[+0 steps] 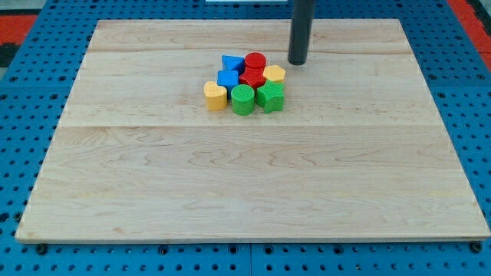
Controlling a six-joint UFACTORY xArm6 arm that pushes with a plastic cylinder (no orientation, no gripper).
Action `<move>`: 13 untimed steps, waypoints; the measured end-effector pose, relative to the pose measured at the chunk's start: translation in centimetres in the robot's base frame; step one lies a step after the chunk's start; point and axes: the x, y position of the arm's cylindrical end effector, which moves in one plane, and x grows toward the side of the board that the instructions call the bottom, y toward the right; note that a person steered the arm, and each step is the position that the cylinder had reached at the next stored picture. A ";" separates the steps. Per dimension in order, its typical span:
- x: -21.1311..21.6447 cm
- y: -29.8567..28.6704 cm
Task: Move the yellow heart left to the red star
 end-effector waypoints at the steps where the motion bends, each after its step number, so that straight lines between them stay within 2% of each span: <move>1: 7.1 5.5; 2: 13.5 2.1; 3: 14.4 -1.0; 6: 17.9 0.4; 7: 18.2 -1.8; 8: 17.5 -8.9; 10: 12.8 -17.0; 13: 12.7 -15.6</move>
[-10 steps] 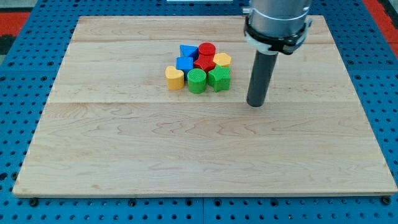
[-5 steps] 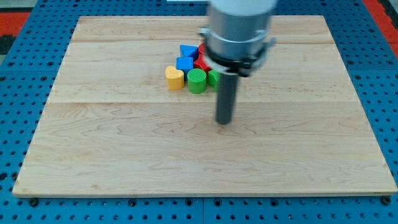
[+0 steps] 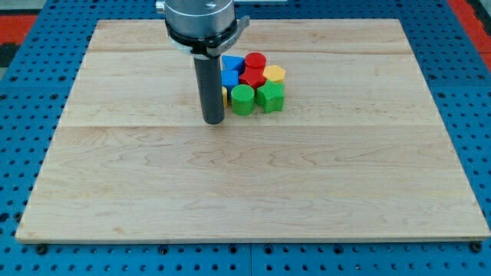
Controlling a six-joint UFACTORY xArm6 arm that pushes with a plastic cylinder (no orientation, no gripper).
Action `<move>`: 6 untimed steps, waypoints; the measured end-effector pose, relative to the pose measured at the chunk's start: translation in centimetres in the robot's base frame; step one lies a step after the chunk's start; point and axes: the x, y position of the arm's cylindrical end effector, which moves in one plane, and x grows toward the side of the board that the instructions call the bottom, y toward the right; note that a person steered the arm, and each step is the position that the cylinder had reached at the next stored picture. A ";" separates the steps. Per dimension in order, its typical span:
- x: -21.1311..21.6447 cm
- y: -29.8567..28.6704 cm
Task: Move the yellow heart left to the red star
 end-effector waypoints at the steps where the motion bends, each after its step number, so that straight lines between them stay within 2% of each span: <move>1: -1.4 0.0; 2: -3.0 0.3; 5: -3.8 1.8; 6: -6.1 1.8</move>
